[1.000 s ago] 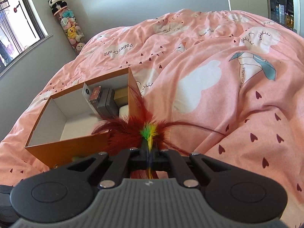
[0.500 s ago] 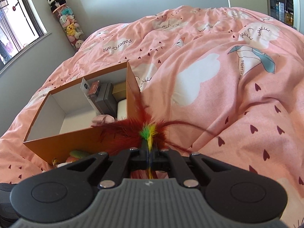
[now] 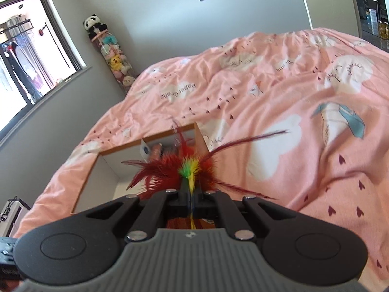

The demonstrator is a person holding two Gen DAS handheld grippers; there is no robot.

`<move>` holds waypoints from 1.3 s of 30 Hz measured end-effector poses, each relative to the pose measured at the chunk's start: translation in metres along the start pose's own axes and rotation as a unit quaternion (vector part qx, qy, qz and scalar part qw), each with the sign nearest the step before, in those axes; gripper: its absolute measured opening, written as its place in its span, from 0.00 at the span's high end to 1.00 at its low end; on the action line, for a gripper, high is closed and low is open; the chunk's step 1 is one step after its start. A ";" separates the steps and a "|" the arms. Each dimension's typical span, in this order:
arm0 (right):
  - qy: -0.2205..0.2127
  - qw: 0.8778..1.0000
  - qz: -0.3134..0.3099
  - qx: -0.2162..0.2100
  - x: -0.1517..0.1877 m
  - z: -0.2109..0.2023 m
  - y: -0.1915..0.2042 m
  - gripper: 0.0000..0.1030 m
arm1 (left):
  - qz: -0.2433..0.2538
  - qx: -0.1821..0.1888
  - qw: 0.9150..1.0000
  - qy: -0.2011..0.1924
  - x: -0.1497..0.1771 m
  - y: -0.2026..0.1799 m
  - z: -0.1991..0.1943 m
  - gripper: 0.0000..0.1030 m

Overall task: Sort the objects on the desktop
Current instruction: 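Lift and carry the pink wallet and feather toy over the orange box with both tools, then lower the pink wallet into the orange box and open the left tool while the right lowers the feather toy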

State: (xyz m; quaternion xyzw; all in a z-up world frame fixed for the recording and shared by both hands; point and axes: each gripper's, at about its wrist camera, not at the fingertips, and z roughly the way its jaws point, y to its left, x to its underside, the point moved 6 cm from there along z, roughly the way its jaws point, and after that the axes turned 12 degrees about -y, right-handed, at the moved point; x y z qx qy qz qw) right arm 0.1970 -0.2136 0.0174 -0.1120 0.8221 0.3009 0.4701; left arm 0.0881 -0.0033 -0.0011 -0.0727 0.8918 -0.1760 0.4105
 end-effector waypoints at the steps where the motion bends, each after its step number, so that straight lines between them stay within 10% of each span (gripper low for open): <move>1: -0.003 1.000 -0.004 -0.002 -0.003 0.001 0.002 0.99 | -0.004 0.003 1.000 -0.014 -0.009 0.001 -0.004 0.82; 9: -0.005 0.999 -0.003 -0.044 -0.027 0.030 0.018 0.99 | 0.106 -0.047 0.990 -0.083 -0.065 0.008 0.008 0.82; 21: 0.093 0.994 0.005 -0.054 -0.011 0.140 0.021 0.99 | 0.313 -0.082 0.946 -0.005 -0.063 0.015 0.093 0.82; 33: 0.123 0.992 -0.015 -0.031 0.001 0.193 0.007 0.89 | 0.408 -0.090 0.908 0.033 -0.053 0.026 0.127 0.82; 39: 0.085 0.996 -0.015 -0.024 -0.012 0.167 -0.003 0.72 | 0.491 -0.085 0.866 0.048 -0.038 0.026 0.130 0.82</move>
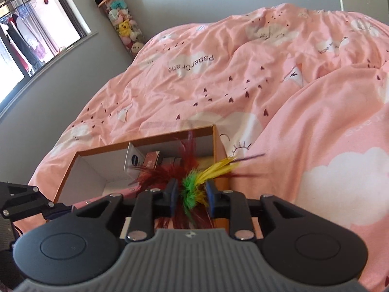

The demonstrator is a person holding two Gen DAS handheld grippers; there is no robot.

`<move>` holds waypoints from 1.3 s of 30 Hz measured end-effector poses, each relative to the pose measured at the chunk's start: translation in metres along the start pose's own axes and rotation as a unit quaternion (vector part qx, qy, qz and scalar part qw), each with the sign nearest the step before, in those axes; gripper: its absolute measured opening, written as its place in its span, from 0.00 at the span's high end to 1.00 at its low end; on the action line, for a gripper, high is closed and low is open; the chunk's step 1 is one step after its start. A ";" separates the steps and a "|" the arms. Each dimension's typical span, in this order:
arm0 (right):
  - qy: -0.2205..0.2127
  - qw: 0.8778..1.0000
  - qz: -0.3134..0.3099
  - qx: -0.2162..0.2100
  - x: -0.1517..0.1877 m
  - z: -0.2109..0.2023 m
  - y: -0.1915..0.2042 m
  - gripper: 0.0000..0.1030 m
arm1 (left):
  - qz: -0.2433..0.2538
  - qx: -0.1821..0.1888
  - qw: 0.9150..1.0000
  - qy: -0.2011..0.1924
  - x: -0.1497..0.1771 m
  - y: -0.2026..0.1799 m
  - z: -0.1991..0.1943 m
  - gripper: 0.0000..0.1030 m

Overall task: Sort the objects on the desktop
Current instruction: 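Lower the pink wallet into the orange box and open the left tool while the right lowers the feather toy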

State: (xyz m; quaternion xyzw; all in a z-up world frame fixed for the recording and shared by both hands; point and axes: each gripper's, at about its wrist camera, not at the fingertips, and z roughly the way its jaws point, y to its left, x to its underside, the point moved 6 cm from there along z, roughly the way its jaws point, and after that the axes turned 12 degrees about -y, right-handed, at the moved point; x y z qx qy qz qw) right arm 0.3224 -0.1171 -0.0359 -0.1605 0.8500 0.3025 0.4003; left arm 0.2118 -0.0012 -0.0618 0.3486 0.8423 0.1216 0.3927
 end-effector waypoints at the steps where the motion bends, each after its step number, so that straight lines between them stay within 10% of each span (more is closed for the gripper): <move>1: -0.002 1.000 0.005 0.001 0.000 -0.004 -0.002 0.72 | 0.029 0.004 1.000 0.002 0.002 -0.006 -0.001 0.82; 10: -0.004 1.000 0.018 0.001 0.007 -0.017 0.003 0.70 | 0.162 0.035 0.986 0.011 0.006 -0.044 0.006 0.82; 19: -0.004 1.000 0.015 0.012 0.013 -0.023 -0.002 0.70 | 0.133 0.035 0.990 0.035 -0.009 -0.046 0.033 0.81; 39: 0.012 1.000 0.019 0.010 0.021 -0.018 0.000 0.70 | -0.054 0.171 0.984 0.019 -0.022 -0.011 0.014 0.66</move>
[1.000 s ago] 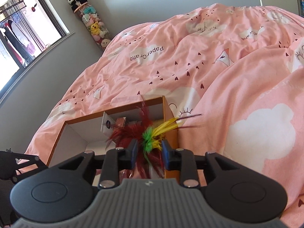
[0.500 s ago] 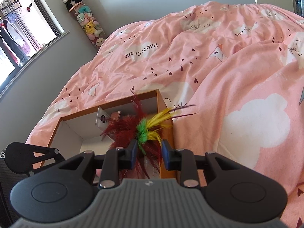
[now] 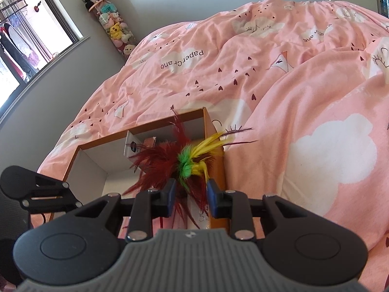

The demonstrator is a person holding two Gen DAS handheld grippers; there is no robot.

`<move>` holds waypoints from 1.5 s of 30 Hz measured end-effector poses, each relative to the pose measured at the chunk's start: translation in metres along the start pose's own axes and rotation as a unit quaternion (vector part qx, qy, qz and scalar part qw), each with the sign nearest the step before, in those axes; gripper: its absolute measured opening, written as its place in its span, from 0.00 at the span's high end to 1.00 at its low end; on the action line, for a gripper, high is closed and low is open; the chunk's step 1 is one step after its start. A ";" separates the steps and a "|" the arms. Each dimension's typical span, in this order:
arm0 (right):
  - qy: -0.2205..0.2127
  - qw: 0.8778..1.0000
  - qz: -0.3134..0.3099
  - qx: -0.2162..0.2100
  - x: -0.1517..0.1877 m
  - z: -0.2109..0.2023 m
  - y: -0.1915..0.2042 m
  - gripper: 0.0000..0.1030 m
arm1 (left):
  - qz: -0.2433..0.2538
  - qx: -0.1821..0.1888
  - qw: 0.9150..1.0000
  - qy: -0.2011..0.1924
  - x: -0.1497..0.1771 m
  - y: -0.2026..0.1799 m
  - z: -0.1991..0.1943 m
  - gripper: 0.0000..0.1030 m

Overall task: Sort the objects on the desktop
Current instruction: 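Lower the pink wallet into the orange box and open the left tool while the right lowers the feather toy, then lower the red feather toy into the orange box and open the right tool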

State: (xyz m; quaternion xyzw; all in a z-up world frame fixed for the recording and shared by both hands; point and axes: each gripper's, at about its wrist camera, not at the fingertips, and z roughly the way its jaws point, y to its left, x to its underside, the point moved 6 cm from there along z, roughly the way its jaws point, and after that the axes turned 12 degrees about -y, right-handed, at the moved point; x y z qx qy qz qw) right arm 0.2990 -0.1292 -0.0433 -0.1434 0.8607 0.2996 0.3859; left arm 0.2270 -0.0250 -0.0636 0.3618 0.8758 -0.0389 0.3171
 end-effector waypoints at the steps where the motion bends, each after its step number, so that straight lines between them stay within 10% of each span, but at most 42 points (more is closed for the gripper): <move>1: 0.001 1.000 -0.001 -0.001 0.000 0.000 0.001 0.70 | -0.018 -0.001 1.000 -0.002 0.000 0.006 -0.002 0.66; 5: 0.009 1.000 -0.005 -0.011 0.003 0.003 0.006 0.70 | -0.145 -0.020 0.989 0.011 0.009 0.045 0.005 0.51; 10: 0.046 0.999 -0.023 -0.018 0.013 0.010 0.015 0.70 | -0.302 -0.010 0.952 0.057 0.038 0.081 0.029 0.51; 16: 0.089 0.995 -0.046 -0.020 0.027 0.021 0.022 0.70 | -0.370 0.017 0.926 0.069 0.053 0.088 0.046 0.51; 21: 0.095 0.994 -0.044 -0.018 0.030 0.024 0.022 0.70 | -0.386 0.025 0.919 0.074 0.062 0.086 0.060 0.61; 28: 0.106 0.994 -0.037 -0.007 0.033 0.028 0.017 0.70 | -0.346 0.049 0.935 0.066 0.052 0.068 0.062 0.90; 39: 0.125 0.991 -0.044 -0.020 0.037 0.037 0.024 0.71 | -0.349 0.006 0.935 0.066 0.055 0.075 0.049 0.75; 45: 0.145 0.984 -0.101 -0.012 0.038 0.057 0.045 0.64 | -0.423 0.023 0.903 0.068 0.073 0.085 0.050 0.64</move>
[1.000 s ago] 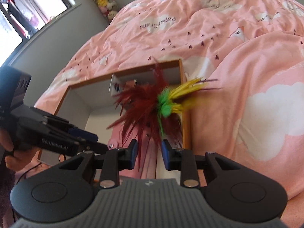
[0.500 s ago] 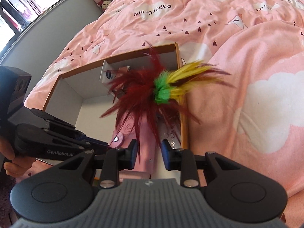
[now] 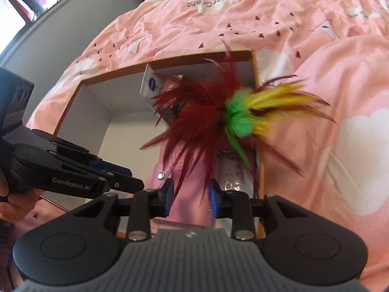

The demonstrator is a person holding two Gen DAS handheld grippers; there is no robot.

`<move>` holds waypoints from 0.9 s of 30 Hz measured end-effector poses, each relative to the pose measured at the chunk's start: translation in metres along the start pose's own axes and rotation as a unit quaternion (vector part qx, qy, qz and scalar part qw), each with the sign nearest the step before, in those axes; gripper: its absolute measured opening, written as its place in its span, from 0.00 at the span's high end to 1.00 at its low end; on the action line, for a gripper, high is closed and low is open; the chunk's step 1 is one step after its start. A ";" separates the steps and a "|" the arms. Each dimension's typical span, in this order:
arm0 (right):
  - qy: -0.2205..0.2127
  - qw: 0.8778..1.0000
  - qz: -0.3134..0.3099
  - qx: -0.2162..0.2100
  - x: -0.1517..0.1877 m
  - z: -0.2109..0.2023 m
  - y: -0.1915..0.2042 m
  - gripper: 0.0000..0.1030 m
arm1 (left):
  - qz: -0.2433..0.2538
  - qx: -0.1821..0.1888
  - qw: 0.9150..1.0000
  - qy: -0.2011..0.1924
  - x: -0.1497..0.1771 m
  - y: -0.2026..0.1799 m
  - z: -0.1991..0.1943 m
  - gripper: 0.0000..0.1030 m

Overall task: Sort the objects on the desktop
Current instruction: 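Lower the red feather toy into the orange box and open the right tool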

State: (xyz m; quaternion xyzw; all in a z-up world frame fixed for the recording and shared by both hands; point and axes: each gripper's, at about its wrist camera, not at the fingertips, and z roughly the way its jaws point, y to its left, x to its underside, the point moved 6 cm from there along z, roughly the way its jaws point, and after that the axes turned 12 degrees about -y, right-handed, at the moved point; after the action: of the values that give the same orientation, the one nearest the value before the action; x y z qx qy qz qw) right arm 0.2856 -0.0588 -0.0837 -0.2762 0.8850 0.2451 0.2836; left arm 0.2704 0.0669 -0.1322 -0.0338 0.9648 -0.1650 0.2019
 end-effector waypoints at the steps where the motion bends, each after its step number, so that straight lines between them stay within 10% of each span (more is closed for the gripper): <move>1: 0.002 1.000 -0.015 0.007 -0.001 0.003 0.003 0.61 | -0.014 0.004 1.000 -0.001 0.000 0.004 0.002 0.60; 12: 0.053 0.998 -0.040 0.023 0.004 0.030 0.015 0.54 | -0.095 -0.001 0.995 -0.029 -0.007 0.033 -0.003 0.54; 17: 0.065 0.998 -0.021 0.007 0.003 0.040 0.018 0.29 | -0.134 0.020 0.990 -0.027 -0.003 0.041 0.002 0.54; 27: 0.099 0.995 0.000 -0.003 0.021 0.036 0.019 0.45 | -0.175 0.036 0.984 -0.030 0.002 0.044 0.010 0.53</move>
State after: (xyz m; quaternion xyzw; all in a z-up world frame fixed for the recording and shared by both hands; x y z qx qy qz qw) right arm 0.2727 -0.0307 -0.1180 -0.3001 0.9078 0.2193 0.1941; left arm 0.2724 0.1050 -0.1561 -0.1994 0.9309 -0.2314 0.2001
